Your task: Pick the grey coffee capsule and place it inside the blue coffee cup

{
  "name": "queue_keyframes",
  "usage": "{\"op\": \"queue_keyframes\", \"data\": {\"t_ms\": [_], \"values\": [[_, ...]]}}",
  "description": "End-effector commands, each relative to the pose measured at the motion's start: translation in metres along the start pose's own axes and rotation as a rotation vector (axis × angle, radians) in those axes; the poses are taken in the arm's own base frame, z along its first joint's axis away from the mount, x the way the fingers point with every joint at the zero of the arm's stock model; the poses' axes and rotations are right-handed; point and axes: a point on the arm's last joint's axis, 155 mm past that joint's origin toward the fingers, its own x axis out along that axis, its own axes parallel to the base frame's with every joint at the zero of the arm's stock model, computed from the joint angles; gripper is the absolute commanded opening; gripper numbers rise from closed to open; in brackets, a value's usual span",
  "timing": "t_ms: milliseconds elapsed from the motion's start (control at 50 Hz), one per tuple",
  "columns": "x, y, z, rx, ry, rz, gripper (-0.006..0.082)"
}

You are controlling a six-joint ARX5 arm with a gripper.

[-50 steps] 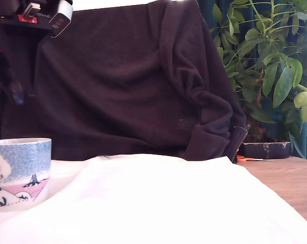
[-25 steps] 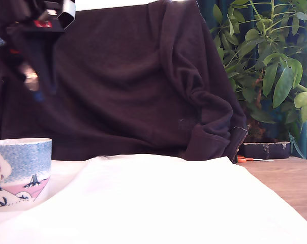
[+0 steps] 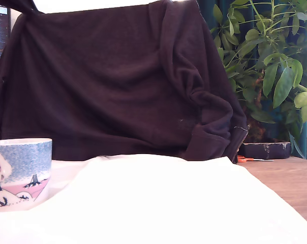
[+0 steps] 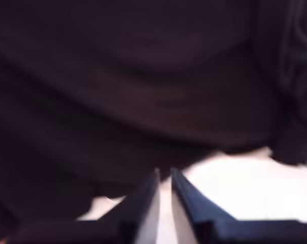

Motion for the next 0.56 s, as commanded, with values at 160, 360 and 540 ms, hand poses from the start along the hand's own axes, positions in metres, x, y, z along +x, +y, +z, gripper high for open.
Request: {"op": "queue_keyframes", "data": {"t_ms": [160,360,540], "values": [[0.009,0.024,-0.013,-0.025,-0.136,0.134,-0.0023],[0.011,0.034,-0.029,-0.024,-0.169,0.199,-0.0023],[0.009,0.037,-0.021,-0.018,-0.206,0.215,-0.0023]]}}
